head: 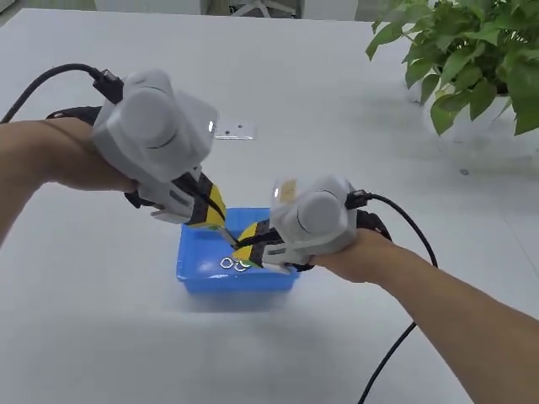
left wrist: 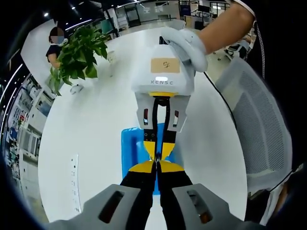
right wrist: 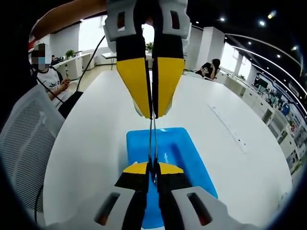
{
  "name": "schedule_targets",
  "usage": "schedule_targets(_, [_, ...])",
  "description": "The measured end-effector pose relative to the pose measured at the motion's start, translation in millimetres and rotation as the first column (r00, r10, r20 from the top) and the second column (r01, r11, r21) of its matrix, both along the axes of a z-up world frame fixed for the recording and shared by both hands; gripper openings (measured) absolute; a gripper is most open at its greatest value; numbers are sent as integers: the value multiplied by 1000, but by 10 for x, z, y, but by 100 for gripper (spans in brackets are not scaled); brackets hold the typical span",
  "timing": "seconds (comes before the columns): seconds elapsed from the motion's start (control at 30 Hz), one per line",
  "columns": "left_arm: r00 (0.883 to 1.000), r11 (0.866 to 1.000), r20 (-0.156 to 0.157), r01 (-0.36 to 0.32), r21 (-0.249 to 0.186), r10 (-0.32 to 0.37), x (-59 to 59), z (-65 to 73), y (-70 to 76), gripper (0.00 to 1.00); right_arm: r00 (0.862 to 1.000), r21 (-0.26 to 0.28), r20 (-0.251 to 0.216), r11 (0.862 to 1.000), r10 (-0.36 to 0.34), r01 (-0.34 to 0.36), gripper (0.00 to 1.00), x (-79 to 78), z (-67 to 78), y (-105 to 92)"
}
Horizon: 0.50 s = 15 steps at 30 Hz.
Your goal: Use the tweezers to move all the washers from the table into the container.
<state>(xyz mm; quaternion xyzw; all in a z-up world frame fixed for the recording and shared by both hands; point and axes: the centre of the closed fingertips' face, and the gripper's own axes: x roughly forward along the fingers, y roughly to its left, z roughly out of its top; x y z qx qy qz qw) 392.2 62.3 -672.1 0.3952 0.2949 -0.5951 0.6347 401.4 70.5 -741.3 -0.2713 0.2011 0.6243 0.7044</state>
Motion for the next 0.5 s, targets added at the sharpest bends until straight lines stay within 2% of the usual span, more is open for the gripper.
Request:
schedule_targets(0.3, [1000,1000,6,-10,9,10,-109,-2,53,5,999,-41,29,998,46,-44,6,-133,85,-79])
schedule_targets(0.5, [1000,999,6,-17,31,16,-231,-100,95,4,996,-64,41,995,80,-77,6,-265,136,-128])
